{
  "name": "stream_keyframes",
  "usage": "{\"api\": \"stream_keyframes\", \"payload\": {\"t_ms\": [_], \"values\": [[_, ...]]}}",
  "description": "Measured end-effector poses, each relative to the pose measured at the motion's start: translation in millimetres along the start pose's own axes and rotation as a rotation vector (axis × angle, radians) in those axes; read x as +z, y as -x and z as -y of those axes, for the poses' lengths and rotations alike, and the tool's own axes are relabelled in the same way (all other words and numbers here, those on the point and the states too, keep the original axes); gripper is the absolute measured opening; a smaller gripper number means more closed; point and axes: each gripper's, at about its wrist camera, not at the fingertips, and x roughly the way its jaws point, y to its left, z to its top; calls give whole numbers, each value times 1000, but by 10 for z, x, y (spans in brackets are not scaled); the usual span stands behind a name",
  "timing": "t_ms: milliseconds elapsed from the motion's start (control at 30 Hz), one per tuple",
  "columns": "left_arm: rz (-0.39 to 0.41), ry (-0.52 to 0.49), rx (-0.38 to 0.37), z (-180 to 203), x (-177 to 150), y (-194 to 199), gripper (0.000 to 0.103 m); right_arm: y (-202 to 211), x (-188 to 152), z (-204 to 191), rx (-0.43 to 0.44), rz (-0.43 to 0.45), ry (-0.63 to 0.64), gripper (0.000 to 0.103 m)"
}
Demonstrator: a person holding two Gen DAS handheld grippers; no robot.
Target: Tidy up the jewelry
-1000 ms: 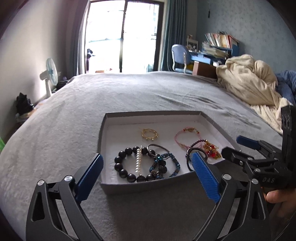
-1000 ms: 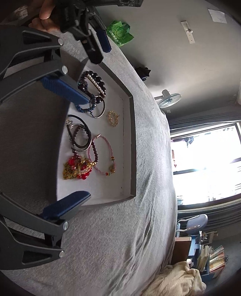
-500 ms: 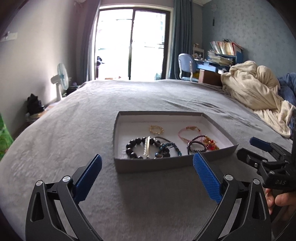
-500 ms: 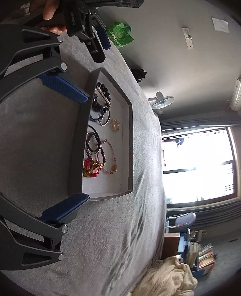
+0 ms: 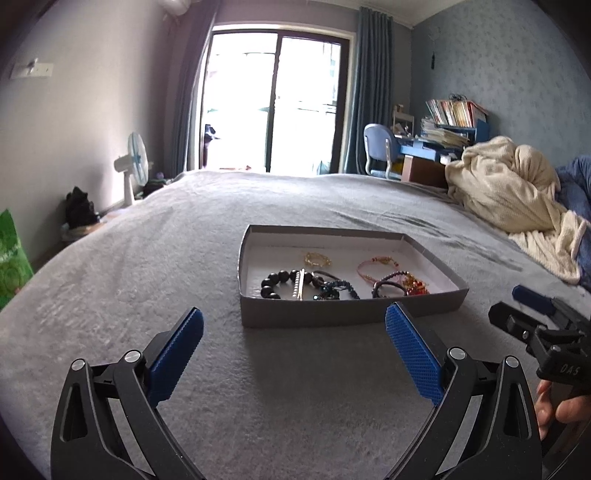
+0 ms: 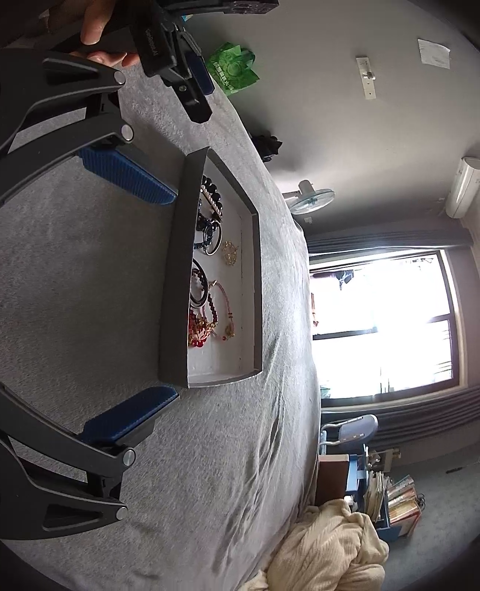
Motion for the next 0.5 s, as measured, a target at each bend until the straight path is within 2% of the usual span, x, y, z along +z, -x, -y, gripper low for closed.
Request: {"api": "stream_keyframes", "payload": {"t_ms": [200,500], "values": [[11,-66,4,128,-25,27,98,28,-6,-23,-13,9,10,98],[21,-37,0,70,-25,47,98,68,-20,-9,-23,24,0,98]]}}
